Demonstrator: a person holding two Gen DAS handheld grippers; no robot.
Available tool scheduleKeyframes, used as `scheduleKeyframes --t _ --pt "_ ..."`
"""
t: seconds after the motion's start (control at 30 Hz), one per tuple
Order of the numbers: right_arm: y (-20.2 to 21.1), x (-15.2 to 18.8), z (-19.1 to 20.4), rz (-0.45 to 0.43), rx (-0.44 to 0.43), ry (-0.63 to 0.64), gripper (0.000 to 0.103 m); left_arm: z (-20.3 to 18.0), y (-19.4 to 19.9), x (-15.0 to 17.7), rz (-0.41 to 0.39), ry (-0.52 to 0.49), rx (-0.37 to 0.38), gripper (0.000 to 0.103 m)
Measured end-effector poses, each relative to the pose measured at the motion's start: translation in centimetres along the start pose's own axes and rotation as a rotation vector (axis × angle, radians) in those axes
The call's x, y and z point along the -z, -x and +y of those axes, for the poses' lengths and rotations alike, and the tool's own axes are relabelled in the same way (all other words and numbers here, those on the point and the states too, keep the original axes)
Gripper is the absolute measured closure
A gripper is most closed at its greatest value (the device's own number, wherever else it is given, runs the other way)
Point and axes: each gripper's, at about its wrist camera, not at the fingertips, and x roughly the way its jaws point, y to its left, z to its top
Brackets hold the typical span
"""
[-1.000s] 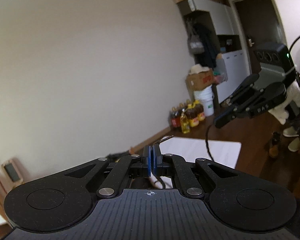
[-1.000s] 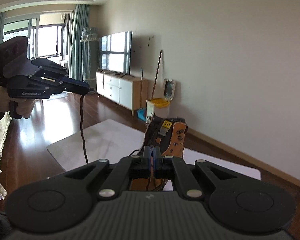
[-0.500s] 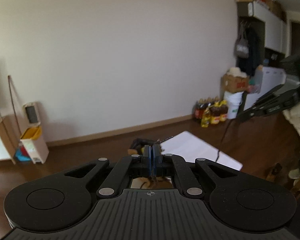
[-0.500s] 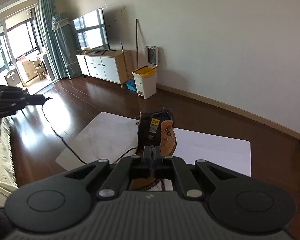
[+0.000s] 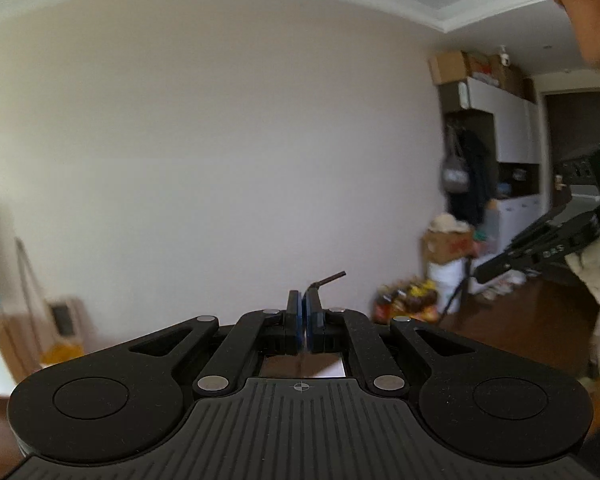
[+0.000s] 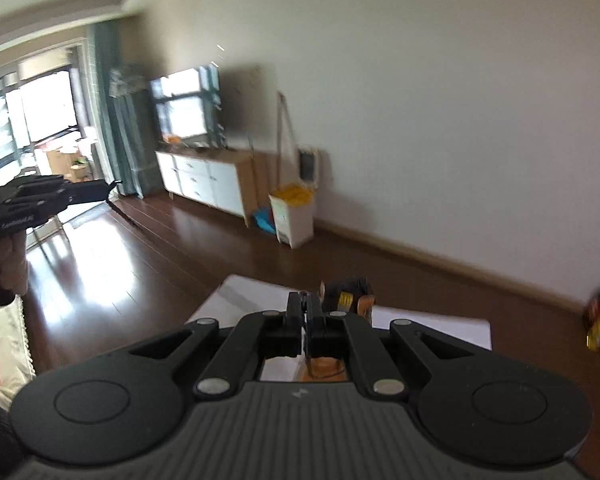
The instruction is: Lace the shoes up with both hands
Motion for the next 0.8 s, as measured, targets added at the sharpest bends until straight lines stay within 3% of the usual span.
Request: scheduleKeyframes --t 0.2,0.27,0.57,0.7,0.8 --pt "6.3 -0.7 -0.7 -0.104 0.010 0.060 0.100 -4.8 2.0 -1.9 -0.029 -0.066 0.010 0.102" --pt "8.0 -0.7 -0.3 -0.140 -0.029 0.040 0.101 -6.1 2.6 -2.3 -0.036 -0.081 0.018 0.102" --pt "12.9 -0.5 2.2 -0.168 -0.057 0.042 0.101 -8.7 4.2 -2.1 -0.103 -0.089 0.159 0.103" --pt "13.4 0.0 3.0 -0.174 -0.045 0.057 0.101 -9.3 3.8 -1.0 -0.082 -0.089 0.176 0.103" --pt "12.1 1.0 2.8 -0.146 -0.045 0.040 0.100 -8.3 2.5 1.6 0.000 -0.042 0.175 0.103"
